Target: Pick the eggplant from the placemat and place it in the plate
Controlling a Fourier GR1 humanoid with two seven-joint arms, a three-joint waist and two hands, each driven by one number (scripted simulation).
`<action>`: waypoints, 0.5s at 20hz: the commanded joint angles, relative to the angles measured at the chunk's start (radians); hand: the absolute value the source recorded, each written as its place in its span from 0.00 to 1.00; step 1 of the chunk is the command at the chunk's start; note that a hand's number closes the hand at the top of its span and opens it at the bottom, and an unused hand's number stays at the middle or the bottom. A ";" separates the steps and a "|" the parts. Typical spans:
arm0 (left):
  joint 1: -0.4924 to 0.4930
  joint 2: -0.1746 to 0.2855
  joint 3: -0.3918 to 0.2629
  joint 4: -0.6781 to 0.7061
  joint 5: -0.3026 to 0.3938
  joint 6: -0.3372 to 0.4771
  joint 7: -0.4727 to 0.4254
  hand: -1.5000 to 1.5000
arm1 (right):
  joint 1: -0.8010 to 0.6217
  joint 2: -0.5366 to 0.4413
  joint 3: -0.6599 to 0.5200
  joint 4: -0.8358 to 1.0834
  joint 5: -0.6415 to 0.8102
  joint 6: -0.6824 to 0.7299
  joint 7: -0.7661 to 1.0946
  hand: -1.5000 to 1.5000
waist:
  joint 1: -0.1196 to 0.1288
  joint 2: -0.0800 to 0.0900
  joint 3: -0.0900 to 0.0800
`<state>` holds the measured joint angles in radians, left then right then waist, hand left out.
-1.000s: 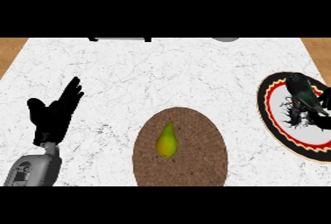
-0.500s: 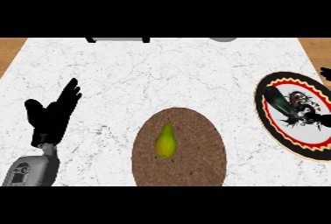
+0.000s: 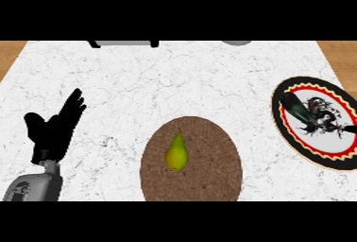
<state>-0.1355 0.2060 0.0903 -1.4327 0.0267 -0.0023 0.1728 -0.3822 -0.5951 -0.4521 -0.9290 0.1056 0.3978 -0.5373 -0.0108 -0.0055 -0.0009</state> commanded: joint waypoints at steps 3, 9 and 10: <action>0.016 -0.011 -0.009 -0.027 -0.003 -0.001 -0.002 0.50 | 0.009 -0.070 -0.056 0.044 -0.172 0.266 0.177 0.00 | 0.007 0.002 0.001; -0.070 -0.032 -0.006 0.031 -0.026 0.019 0.020 0.50 | 0.007 -0.101 -0.044 0.161 -0.127 0.238 -0.008 0.00 | 0.013 0.007 0.001; 0.028 -0.013 -0.001 0.006 -0.003 -0.036 -0.048 0.50 | 0.016 -0.163 -0.080 0.223 -0.147 0.302 -0.050 0.00 | 0.018 0.007 0.002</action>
<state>-0.1623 0.1984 0.0966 -1.4091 0.0227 -0.0156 0.1645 -0.3819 -0.6975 -0.5042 -0.7885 -0.0294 0.6156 -0.4792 0.0016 0.0005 0.0003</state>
